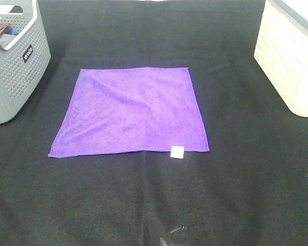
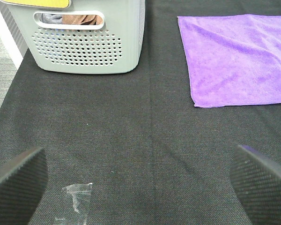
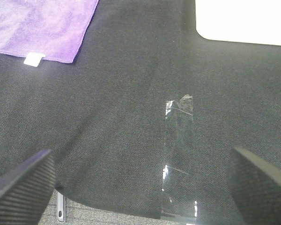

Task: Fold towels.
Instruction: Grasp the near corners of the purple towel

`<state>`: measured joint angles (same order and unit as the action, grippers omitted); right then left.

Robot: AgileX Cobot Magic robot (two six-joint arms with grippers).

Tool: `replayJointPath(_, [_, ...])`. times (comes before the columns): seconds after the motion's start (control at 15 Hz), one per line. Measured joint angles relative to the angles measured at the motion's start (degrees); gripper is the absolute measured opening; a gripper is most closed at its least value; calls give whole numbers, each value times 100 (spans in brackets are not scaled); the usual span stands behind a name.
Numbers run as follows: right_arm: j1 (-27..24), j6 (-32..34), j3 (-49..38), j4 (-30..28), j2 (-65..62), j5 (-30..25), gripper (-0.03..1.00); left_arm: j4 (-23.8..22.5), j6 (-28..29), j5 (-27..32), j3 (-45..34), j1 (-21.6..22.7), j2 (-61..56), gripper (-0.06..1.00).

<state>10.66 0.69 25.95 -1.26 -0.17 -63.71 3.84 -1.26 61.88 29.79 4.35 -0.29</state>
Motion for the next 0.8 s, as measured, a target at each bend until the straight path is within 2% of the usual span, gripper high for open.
replayJointPath(0.8, [0, 0, 0, 0, 0, 0, 96, -17, 6, 0, 0, 0, 0, 99])
